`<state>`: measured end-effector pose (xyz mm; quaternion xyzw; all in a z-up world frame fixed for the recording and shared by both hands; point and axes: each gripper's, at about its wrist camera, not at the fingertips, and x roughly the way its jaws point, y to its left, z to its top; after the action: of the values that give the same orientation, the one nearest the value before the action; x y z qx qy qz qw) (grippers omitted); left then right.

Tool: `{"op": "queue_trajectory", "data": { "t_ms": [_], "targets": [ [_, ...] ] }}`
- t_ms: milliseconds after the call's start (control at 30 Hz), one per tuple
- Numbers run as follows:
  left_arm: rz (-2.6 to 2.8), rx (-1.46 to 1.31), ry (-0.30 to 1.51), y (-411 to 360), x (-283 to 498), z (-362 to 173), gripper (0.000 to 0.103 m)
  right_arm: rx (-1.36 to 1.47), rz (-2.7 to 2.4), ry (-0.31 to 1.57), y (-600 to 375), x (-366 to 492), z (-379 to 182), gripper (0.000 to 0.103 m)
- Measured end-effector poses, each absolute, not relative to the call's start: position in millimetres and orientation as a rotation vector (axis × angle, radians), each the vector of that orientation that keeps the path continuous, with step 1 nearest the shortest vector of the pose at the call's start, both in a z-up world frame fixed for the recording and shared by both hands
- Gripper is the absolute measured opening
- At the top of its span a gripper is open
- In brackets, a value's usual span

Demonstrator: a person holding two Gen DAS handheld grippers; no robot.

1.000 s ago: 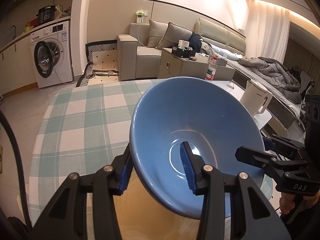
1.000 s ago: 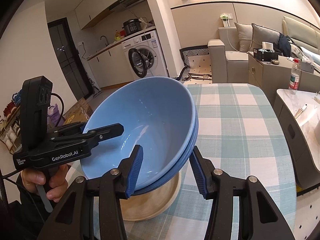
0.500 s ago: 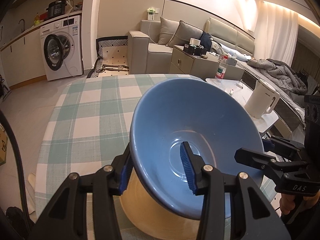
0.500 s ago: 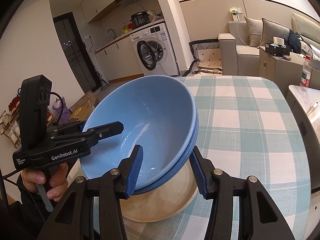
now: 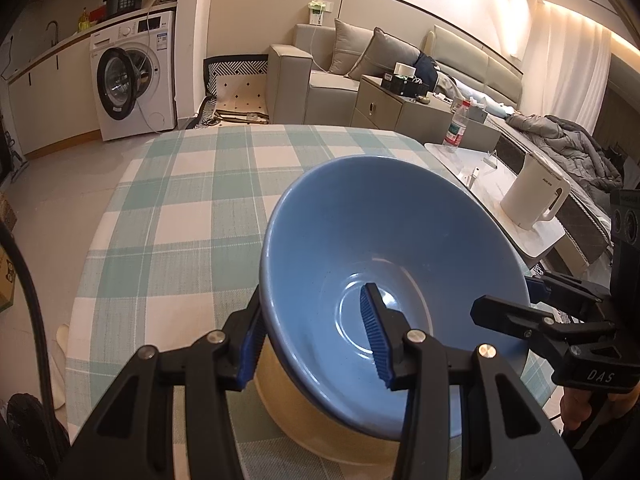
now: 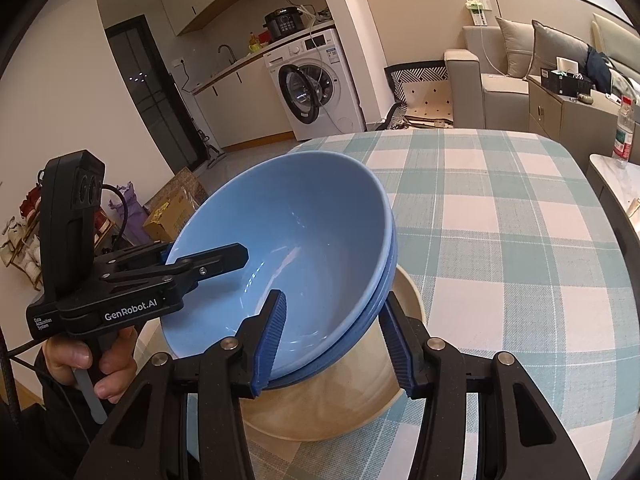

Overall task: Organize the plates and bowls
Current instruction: 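Lower the stacked blue bowls onto the cream plate stack with both tools, then open both tools and pull them back from the bowls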

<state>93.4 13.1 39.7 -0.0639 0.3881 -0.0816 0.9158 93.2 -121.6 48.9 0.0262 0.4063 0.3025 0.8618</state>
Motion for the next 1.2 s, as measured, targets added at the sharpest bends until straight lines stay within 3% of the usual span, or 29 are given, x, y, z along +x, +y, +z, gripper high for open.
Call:
{"op": "queue_trajectory", "data": {
  "t_ms": [1000,1133,1200],
  "targets": [
    [-0.144,-0.127,0.835,14.3,116.8,21.6,0.047,0.07,0.635,0.878,-122.2,115.5,40.4,0.055],
    [-0.147,-0.118,0.817,12.3,115.5,24.2,0.058,0.044,0.627,0.833,-124.4,108.0,43.1,0.071],
    [-0.133,-0.099,0.805,12.3,114.2,26.6,0.059,0.036,0.626,0.812,-125.9,104.6,45.2,0.08]
  ]
}}
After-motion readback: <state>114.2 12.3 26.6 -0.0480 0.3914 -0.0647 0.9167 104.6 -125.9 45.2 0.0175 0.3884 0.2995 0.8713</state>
